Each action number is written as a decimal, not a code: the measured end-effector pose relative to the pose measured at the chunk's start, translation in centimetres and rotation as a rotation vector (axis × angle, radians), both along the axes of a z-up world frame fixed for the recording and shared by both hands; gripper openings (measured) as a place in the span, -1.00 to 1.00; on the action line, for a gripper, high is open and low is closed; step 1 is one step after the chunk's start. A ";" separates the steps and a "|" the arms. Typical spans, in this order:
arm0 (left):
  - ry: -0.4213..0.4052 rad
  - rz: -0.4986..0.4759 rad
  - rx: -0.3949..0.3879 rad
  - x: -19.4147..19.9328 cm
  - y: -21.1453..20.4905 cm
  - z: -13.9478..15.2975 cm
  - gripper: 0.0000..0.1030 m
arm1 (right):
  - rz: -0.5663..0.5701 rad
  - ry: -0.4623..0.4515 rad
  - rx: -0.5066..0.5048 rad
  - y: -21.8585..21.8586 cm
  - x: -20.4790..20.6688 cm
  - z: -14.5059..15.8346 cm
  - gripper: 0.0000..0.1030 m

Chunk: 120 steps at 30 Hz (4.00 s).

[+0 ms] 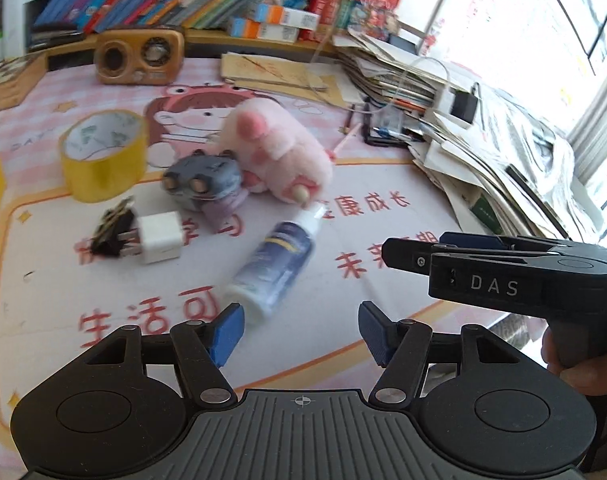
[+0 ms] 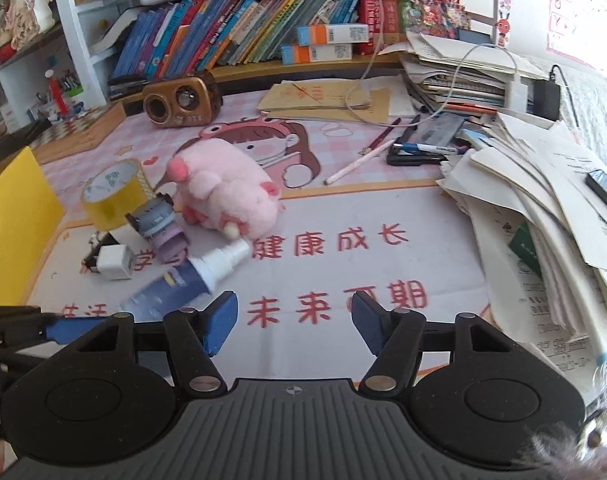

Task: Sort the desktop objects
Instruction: 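Move the left tool toward the white plug while the right tool approaches the spray bottle, then close the right tool on the spray bottle while the left tool grasps the white plug, then lift and carry the white plug and spray bottle in both tools toward the yellow box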

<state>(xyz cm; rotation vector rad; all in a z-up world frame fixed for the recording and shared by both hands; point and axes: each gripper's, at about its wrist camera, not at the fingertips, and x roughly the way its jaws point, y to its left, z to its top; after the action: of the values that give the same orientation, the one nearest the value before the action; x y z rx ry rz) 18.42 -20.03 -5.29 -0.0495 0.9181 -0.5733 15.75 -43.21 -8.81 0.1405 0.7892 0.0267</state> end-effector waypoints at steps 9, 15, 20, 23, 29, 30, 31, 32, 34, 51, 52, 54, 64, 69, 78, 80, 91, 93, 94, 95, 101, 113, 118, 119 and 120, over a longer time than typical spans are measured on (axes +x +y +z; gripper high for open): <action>-0.011 0.181 0.049 -0.4 4.8 0.9 0.21 | 0.063 0.071 0.125 3.8 3.5 -1.1 0.13; -0.020 0.213 0.078 -0.8 5.6 1.4 0.21 | 0.031 0.137 0.107 5.9 5.4 -2.6 0.12; -0.040 0.233 0.081 -0.2 5.8 1.6 0.21 | 0.054 0.129 0.067 5.8 5.6 -2.7 -0.05; -0.059 0.250 0.081 0.6 5.4 1.5 0.21 | 0.063 0.138 0.055 4.4 5.1 -2.3 -0.19; -0.065 0.286 0.115 2.7 3.4 0.4 -0.11 | 0.072 0.120 -0.049 1.6 3.0 -2.2 -0.33; -0.064 0.293 0.121 3.0 3.0 0.1 -0.13 | 0.075 0.115 -0.063 1.3 2.7 -2.2 -0.33; -0.061 0.306 0.135 3.3 2.6 -0.3 -0.13 | 0.079 0.111 -0.072 1.1 2.5 -2.2 -0.33; -0.055 0.323 0.149 3.7 2.2 -0.6 -0.14 | 0.086 0.109 -0.076 1.0 2.4 -2.2 -0.33; -0.040 0.361 0.172 4.4 1.8 -1.2 -0.14 | 0.101 0.107 -0.083 1.0 2.3 -2.2 -0.32; -0.077 0.403 0.262 6.9 -0.6 -2.4 -0.12 | 0.165 0.133 -0.108 0.6 2.4 -3.1 -0.26; -0.082 0.396 0.267 7.0 -0.7 -2.4 -0.12 | 0.168 0.132 -0.112 0.7 2.4 -3.2 -0.26; -0.095 0.381 0.284 7.1 -0.8 -2.5 -0.12 | 0.169 0.131 -0.111 0.7 2.4 -3.2 -0.26; -0.111 0.349 0.304 7.1 -0.5 -2.5 -0.10 | 0.166 0.129 -0.107 0.7 2.4 -3.2 -0.22; -0.106 0.348 0.288 6.7 -0.3 -2.6 -0.15 | 0.158 0.128 -0.109 0.8 2.6 -3.1 -0.23; -0.130 0.319 0.243 4.8 -0.1 -1.0 -0.18 | 0.123 0.120 -0.067 -0.1 2.8 -3.0 -0.41; -0.130 0.317 0.224 4.1 0.0 -0.4 -0.18 | 0.121 0.112 -0.060 -0.1 2.6 -2.8 -0.41; -0.150 0.325 0.139 0.4 1.4 2.5 -0.17 | 0.141 0.046 -0.016 0.3 0.9 -0.7 -0.41; -0.150 0.331 0.122 -0.4 1.8 2.9 -0.17 | 0.147 0.042 -0.015 0.7 0.5 -0.4 -0.41; -0.148 0.333 0.115 -0.7 2.1 3.0 -0.17 | 0.149 0.041 -0.014 0.9 0.3 -0.2 -0.41; -0.147 0.334 0.105 -1.1 2.4 3.3 -0.17 | 0.151 0.040 -0.010 1.1 0.0 -0.1 -0.41; -0.170 0.311 0.085 -3.6 4.1 4.5 -0.17 | 0.178 0.008 -0.001 3.1 -1.9 1.3 -0.41; -0.163 0.312 0.054 -7.7 10.4 4.8 -0.17 | 0.182 -0.015 -0.023 8.8 -5.5 2.6 -0.41; -0.166 0.305 0.037 -9.3 13.0 5.0 -0.17 | 0.183 -0.006 -0.041 11.5 -7.5 2.7 -0.41; -0.164 0.306 0.033 -9.7 13.6 5.0 -0.17 | 0.184 -0.005 -0.044 12.2 -7.9 2.7 -0.41; -0.161 0.306 0.029 -9.9 14.1 4.9 -0.17 | 0.185 -0.005 -0.045 12.7 -8.3 2.7 -0.41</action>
<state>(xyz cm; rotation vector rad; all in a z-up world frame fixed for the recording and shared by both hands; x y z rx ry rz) 8.47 -5.89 -0.34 -0.1140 0.7441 -0.2747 7.41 -30.55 -6.10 0.0241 0.7954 0.1843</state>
